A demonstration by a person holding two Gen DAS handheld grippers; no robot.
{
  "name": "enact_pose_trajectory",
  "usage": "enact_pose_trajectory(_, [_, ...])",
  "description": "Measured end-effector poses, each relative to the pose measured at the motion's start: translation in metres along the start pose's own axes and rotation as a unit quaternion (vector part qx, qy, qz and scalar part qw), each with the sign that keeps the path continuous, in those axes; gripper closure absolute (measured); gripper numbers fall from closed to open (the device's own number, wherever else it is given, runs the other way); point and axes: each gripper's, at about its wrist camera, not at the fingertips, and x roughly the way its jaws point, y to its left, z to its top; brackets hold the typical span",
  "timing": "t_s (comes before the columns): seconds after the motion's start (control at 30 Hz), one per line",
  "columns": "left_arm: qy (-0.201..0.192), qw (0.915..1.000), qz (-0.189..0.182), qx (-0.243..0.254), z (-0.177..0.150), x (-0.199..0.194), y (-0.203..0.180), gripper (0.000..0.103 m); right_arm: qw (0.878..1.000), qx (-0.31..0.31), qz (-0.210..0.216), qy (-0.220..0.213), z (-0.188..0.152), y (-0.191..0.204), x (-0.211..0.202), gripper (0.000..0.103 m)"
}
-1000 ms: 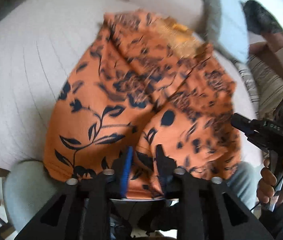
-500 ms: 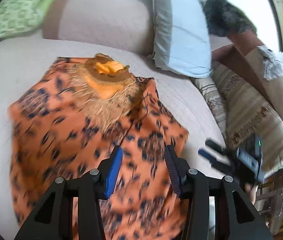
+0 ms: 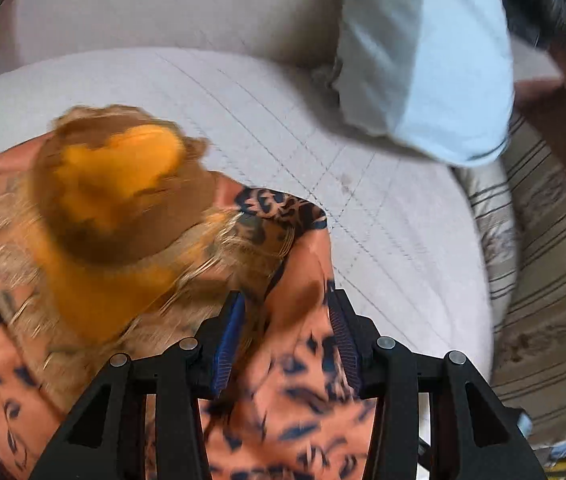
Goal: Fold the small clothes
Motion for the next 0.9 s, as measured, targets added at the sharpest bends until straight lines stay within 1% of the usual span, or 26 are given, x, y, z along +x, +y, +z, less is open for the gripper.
enact_pose_trajectory(0.1, [0.013,0.9998,0.007,0.015,0.014,0.03,-0.014,0.06,1.0,-0.008,0.024,-0.003,0.004,0.004,-0.009,0.097])
enact_pose_trajectory(0.13, [0.017,0.9996,0.012,0.019,0.015,0.038,-0.016,0.069,1.0,-0.016,0.024,-0.003,0.006,0.008,-0.012,0.097])
enact_pose_trajectory(0.2, [0.027,0.9992,-0.003,0.027,0.016,0.05,-0.017,0.095,0.999,-0.041,0.009,0.0,0.009,0.015,-0.011,0.097])
enact_pose_trajectory(0.23, [0.031,0.9991,-0.02,0.02,0.02,0.055,-0.016,0.095,0.999,-0.044,-0.001,-0.002,0.01,0.014,-0.011,0.097])
enact_pose_trajectory(0.27, [0.023,0.9986,-0.047,0.007,0.023,0.05,-0.012,0.096,0.999,-0.041,0.0,-0.005,0.011,0.01,-0.012,0.098])
enact_pose_trajectory(0.3, [0.012,0.9966,-0.081,-0.003,0.029,0.044,-0.01,0.096,0.999,-0.032,0.013,-0.011,0.012,0.005,-0.017,0.098])
enact_pose_trajectory(0.33, [-0.013,0.991,-0.132,-0.011,0.034,0.03,-0.01,0.096,0.999,-0.021,0.026,-0.022,0.012,0.002,-0.023,0.098])
enact_pose_trajectory(0.37, [-0.032,0.9865,-0.16,-0.014,0.037,0.022,-0.011,0.096,0.999,-0.021,0.037,-0.034,0.012,0.002,-0.03,0.098])
enact_pose_trajectory(0.4, [-0.049,0.9824,-0.18,-0.016,0.042,0.016,-0.014,0.097,0.997,-0.035,0.041,-0.05,0.013,0.007,-0.037,0.098])
enact_pose_trajectory(0.43, [-0.058,0.982,-0.179,-0.016,0.045,0.015,-0.019,0.097,0.997,-0.04,0.041,-0.06,0.013,0.01,-0.041,0.098])
enact_pose_trajectory(0.47, [-0.066,0.983,-0.171,-0.013,0.047,0.016,-0.023,0.097,0.996,-0.043,0.041,-0.071,0.014,0.012,-0.045,0.099])
enact_pose_trajectory(0.53, [-0.076,0.9845,-0.158,-0.006,0.052,0.027,-0.033,0.097,0.994,-0.047,0.038,-0.096,0.014,0.012,-0.056,0.103])
enact_pose_trajectory(0.57, [-0.076,0.9842,-0.16,-0.014,0.054,0.032,-0.034,0.097,0.992,-0.046,0.026,-0.113,0.014,0.012,-0.063,0.103])
enact_pose_trajectory(0.6, [-0.075,0.9834,-0.162,-0.031,0.057,0.042,-0.031,0.097,0.988,-0.05,0.006,-0.144,0.015,0.01,-0.076,0.103])
enact_pose_trajectory(0.63, [-0.071,0.9853,-0.15,-0.04,0.059,0.052,-0.031,0.096,0.986,-0.051,-0.003,-0.161,0.017,0.007,-0.083,0.103])
enact_pose_trajectory(0.67, [-0.057,0.9896,-0.126,-0.039,0.06,0.064,-0.033,0.095,0.986,-0.046,-0.002,-0.162,0.018,0.004,-0.083,0.103])
enact_pose_trajectory(0.7, [-0.039,0.9934,-0.102,-0.037,0.056,0.07,-0.03,0.095,0.988,-0.033,0.014,-0.149,0.019,-0.001,-0.079,0.103])
enact_pose_trajectory(0.73, [-0.019,0.9957,-0.082,-0.04,0.056,0.082,-0.028,0.092,0.99,-0.021,0.04,-0.134,0.017,-0.005,-0.073,0.102])
enact_pose_trajectory(0.77, [-0.003,0.996,-0.077,-0.045,0.054,0.089,-0.024,0.089,0.991,-0.024,0.038,-0.129,0.017,-0.005,-0.072,0.096])
enact_pose_trajectory(0.8, [0.006,0.9958,-0.078,-0.048,0.053,0.092,-0.022,0.081,0.992,-0.042,0.022,-0.116,0.015,0.002,-0.067,0.092])
enact_pose_trajectory(0.83, [0.008,0.9955,-0.079,-0.051,0.051,0.091,-0.018,0.076,0.993,-0.052,0.018,-0.103,0.014,0.006,-0.061,0.076])
enact_pose_trajectory(0.87, [0.001,0.9956,-0.08,-0.05,0.051,0.087,-0.017,0.075,0.994,-0.052,0.022,-0.095,0.013,0.006,-0.059,0.064])
enact_pose_trajectory(0.9, [-0.006,0.9956,-0.081,-0.046,0.05,0.081,-0.016,0.072,0.994,-0.046,0.032,-0.089,0.011,0.005,-0.058,0.047])
